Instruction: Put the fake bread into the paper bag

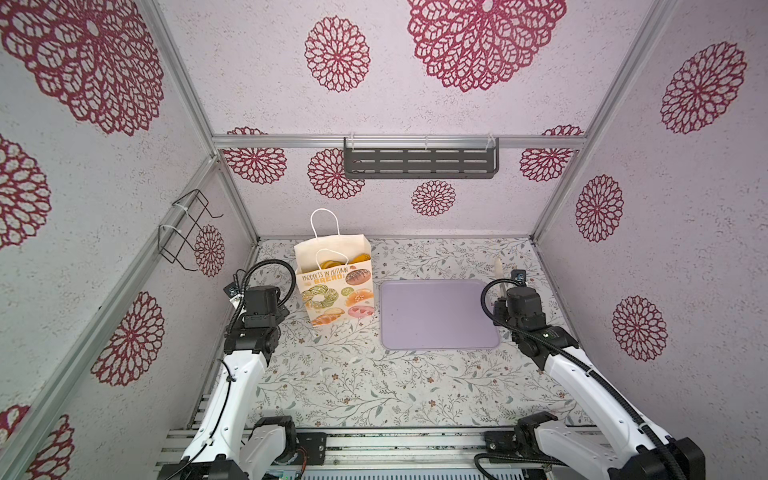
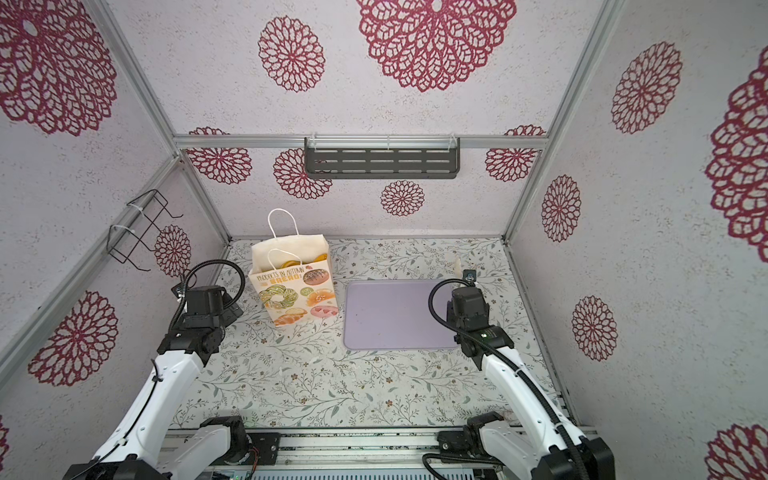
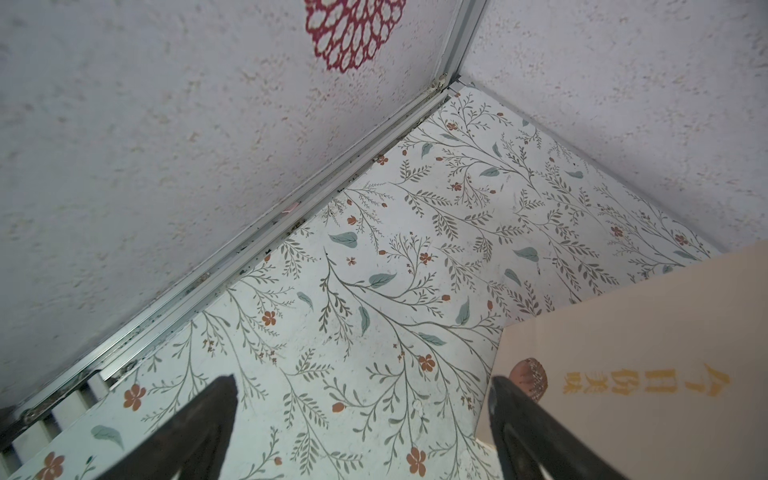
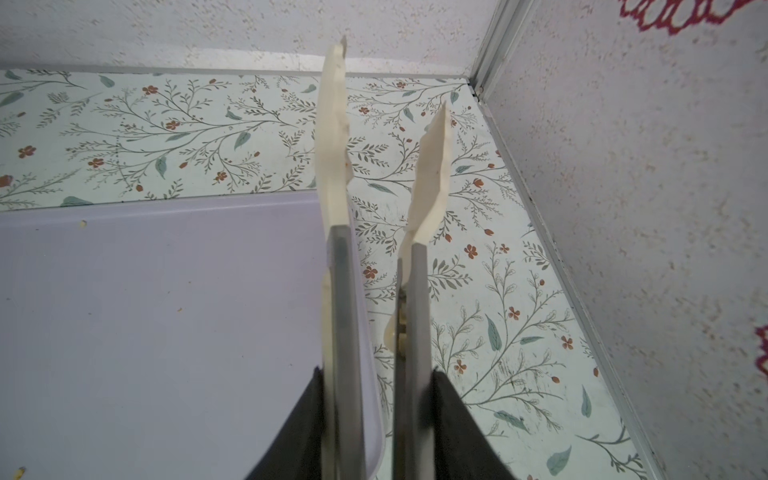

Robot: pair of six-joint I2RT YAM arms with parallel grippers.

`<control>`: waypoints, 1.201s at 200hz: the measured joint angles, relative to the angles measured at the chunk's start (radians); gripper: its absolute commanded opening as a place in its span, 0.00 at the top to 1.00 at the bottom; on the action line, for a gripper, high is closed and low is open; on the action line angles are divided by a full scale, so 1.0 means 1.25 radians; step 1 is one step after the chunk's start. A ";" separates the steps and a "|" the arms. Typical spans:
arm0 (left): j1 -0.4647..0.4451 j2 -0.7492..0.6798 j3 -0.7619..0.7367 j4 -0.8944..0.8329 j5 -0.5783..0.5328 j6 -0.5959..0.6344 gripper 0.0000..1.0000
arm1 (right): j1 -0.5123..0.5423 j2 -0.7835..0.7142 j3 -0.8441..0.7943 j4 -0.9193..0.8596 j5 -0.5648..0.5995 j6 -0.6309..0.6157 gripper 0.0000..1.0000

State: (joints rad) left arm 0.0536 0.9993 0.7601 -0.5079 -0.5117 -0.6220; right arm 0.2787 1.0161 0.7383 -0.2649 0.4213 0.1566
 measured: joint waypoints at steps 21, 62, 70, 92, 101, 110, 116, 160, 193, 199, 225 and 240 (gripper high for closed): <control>0.000 -0.006 -0.019 0.019 -0.016 -0.001 0.03 | -0.038 0.011 -0.012 0.020 -0.014 -0.016 0.63; 0.002 -0.009 -0.027 0.068 -0.049 -0.004 0.03 | -0.119 0.083 -0.014 0.034 -0.025 -0.027 0.65; 0.003 -0.008 -0.029 0.071 -0.058 -0.005 0.03 | -0.128 0.102 -0.014 0.037 -0.026 -0.027 0.66; 0.008 0.004 -0.030 0.085 -0.074 -0.009 0.03 | -0.145 0.148 -0.014 0.048 -0.027 -0.027 0.66; 0.009 0.009 -0.030 0.087 -0.078 -0.012 0.03 | -0.151 0.165 -0.014 0.055 -0.027 -0.028 0.66; 0.010 0.015 -0.030 0.089 -0.080 -0.013 0.03 | -0.157 0.179 -0.014 0.060 -0.028 -0.028 0.66; 0.010 0.018 -0.030 0.090 -0.081 -0.014 0.03 | -0.160 0.190 -0.014 0.066 -0.030 -0.029 0.66; 0.010 0.024 -0.031 0.098 -0.082 -0.020 0.03 | -0.182 0.271 -0.020 0.118 -0.047 -0.028 0.66; 0.010 0.022 -0.032 0.100 -0.081 -0.023 0.03 | -0.184 0.341 -0.023 0.143 -0.060 -0.030 0.66; 0.010 0.022 -0.032 0.101 -0.080 -0.024 0.03 | -0.184 0.353 -0.023 0.145 -0.062 -0.031 0.66; 0.010 0.022 -0.032 0.102 -0.080 -0.027 0.03 | -0.184 0.392 -0.022 0.158 -0.065 -0.041 0.64; 0.010 0.022 -0.033 0.103 -0.080 -0.027 0.03 | -0.186 0.409 -0.018 0.165 -0.065 -0.049 0.62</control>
State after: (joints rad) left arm 0.0666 1.0264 0.7185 -0.3786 -0.6113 -0.6559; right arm 0.0467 1.5272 0.7158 -0.0586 0.3405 0.0952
